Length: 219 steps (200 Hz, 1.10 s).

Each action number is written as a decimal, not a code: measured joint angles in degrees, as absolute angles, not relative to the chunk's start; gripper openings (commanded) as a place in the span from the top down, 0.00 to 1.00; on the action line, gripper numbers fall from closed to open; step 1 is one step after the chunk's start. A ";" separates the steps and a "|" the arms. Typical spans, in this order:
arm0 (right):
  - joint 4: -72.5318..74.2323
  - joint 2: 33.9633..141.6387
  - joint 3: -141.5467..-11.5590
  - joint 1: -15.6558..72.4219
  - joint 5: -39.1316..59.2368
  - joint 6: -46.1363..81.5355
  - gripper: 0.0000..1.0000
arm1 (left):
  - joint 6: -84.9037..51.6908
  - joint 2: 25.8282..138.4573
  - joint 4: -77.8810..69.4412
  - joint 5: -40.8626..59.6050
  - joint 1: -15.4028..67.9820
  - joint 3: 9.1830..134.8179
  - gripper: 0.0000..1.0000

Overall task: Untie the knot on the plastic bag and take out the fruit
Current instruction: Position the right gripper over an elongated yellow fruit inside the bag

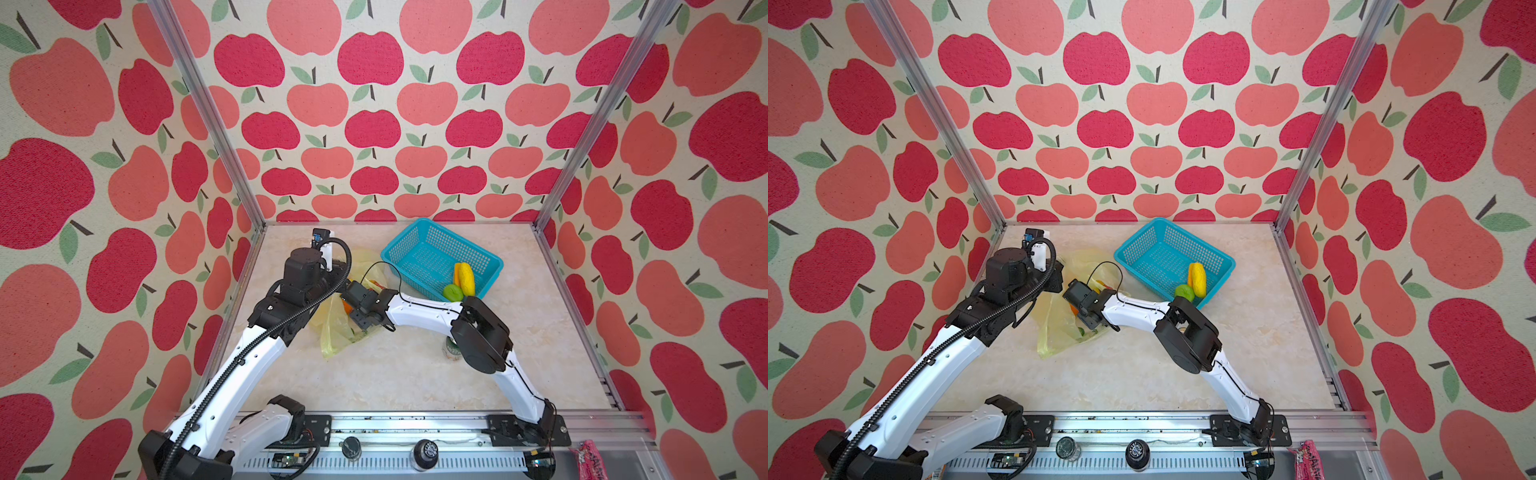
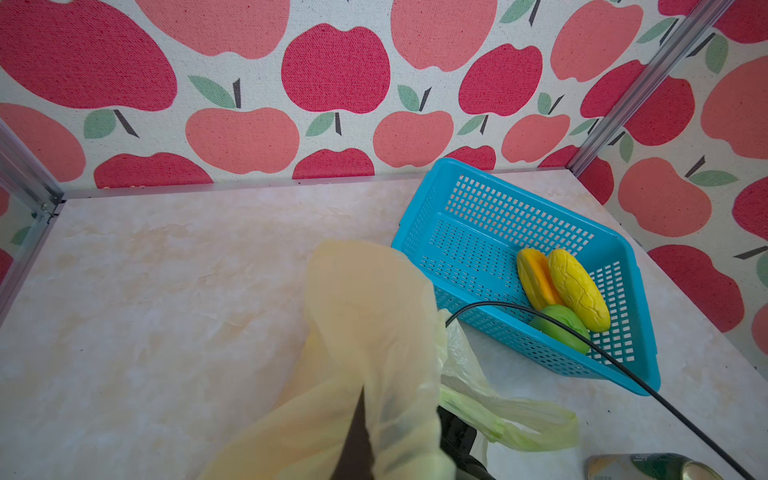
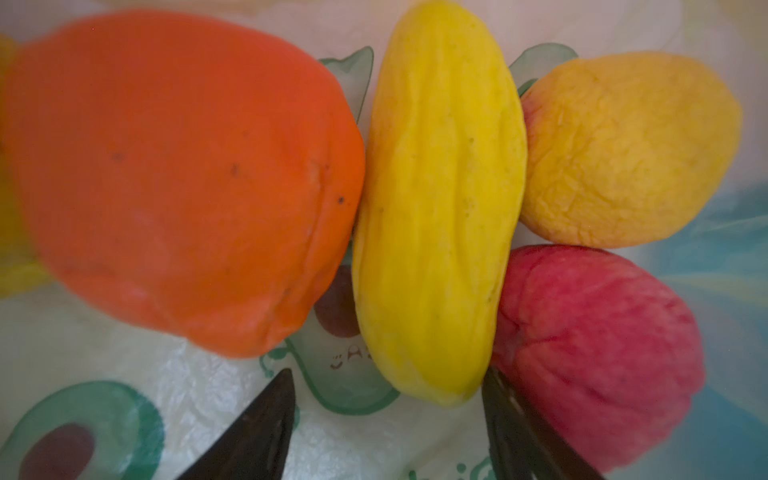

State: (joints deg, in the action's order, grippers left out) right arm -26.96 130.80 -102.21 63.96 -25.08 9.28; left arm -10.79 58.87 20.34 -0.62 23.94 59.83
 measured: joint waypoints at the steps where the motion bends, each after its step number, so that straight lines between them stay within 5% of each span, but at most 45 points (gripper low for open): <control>1: -26.94 130.91 -102.32 63.94 -25.08 9.28 0.27 | -10.81 58.87 20.34 -0.62 23.94 59.83 1.00; 81: -28.47 134.67 -106.76 63.96 -25.52 9.02 0.54 | -10.94 58.87 20.36 -0.62 24.47 59.83 1.00; 141: -23.68 124.33 -93.25 65.23 -25.93 7.16 0.68 | -10.92 58.87 20.34 -0.64 24.53 59.83 1.00; 195: -11.79 106.02 -77.19 66.96 -25.74 5.04 0.70 | -10.87 58.87 20.36 -0.67 24.53 59.83 1.00; 219: -7.29 101.95 -73.19 67.02 -24.29 4.10 0.62 | -10.79 58.89 20.34 -0.67 24.53 59.83 1.00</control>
